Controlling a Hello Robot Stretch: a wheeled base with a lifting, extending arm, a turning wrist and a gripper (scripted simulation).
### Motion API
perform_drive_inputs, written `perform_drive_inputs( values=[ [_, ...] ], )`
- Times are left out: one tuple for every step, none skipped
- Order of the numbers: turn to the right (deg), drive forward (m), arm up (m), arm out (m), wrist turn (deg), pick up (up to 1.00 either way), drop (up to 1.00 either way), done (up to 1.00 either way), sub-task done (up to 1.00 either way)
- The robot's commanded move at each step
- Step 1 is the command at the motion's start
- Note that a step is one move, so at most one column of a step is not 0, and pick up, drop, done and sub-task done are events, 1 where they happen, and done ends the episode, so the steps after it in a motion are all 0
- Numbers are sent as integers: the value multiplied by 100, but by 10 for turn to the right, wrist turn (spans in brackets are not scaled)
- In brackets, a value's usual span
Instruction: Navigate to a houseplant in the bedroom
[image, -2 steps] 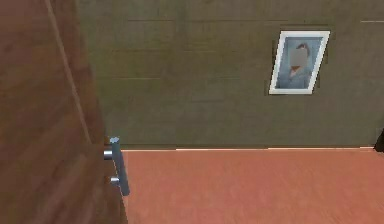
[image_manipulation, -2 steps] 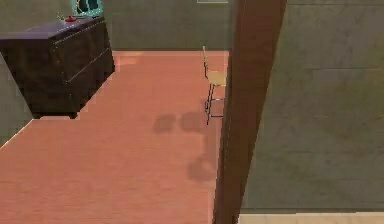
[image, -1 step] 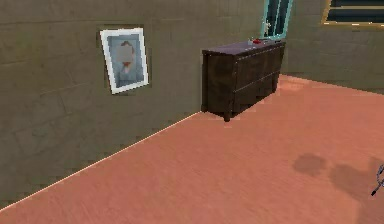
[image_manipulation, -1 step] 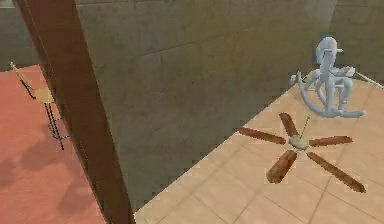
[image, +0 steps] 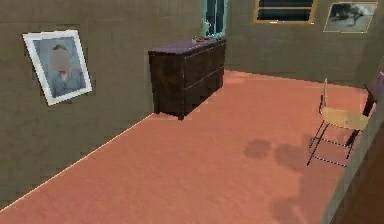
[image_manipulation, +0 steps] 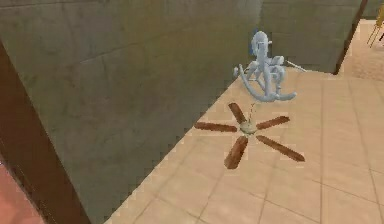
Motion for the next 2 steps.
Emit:
perform_drive_inputs(
  values=[
    [0,40,0,0,0,0,0,0,0],
    [90,0,0,0,0,0,0,0,0]
  ],
)
